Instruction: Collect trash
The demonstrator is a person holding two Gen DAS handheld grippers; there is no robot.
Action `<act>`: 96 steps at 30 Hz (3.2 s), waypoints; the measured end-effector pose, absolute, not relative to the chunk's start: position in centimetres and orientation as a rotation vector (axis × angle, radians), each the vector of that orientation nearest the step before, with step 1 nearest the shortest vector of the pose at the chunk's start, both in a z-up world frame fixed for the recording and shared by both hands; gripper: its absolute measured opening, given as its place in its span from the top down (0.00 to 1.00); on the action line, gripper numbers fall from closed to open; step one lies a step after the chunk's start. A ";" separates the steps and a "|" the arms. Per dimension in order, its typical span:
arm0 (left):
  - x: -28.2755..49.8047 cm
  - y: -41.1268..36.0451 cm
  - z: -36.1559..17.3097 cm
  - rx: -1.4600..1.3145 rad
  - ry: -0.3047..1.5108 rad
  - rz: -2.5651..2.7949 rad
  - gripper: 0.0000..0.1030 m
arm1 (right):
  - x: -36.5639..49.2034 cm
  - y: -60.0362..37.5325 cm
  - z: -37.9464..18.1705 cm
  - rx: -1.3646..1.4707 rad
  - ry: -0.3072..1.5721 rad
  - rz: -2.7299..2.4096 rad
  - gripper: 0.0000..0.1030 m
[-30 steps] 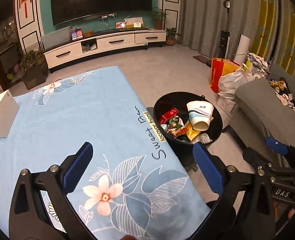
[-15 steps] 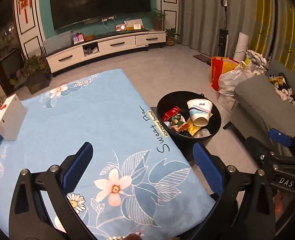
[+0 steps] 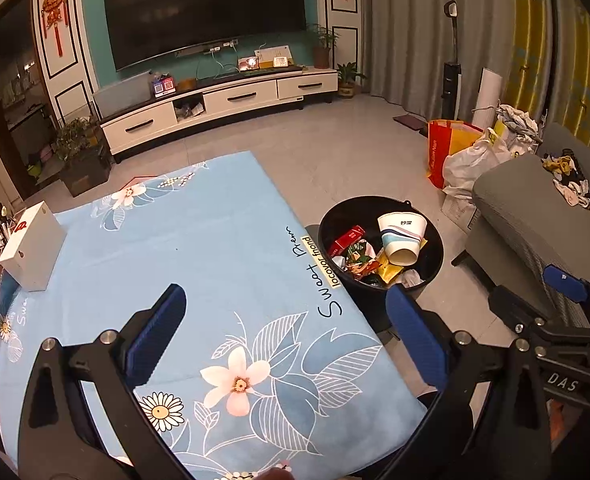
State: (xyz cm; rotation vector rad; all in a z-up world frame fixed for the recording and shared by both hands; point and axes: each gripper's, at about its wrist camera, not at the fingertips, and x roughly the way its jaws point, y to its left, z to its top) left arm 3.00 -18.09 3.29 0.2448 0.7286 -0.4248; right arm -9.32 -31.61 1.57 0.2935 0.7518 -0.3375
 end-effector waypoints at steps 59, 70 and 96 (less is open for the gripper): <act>4.1 -17.1 3.3 0.231 0.765 -0.390 0.03 | -7.7 -30.6 2.3 0.250 0.746 -0.324 0.03; 4.1 -16.9 3.4 0.230 0.763 -0.384 0.03 | -7.9 -30.6 2.6 0.252 0.744 -0.322 0.03; 3.9 -16.8 3.6 0.228 0.764 -0.374 0.03 | -8.1 -30.5 2.6 0.250 0.739 -0.320 0.03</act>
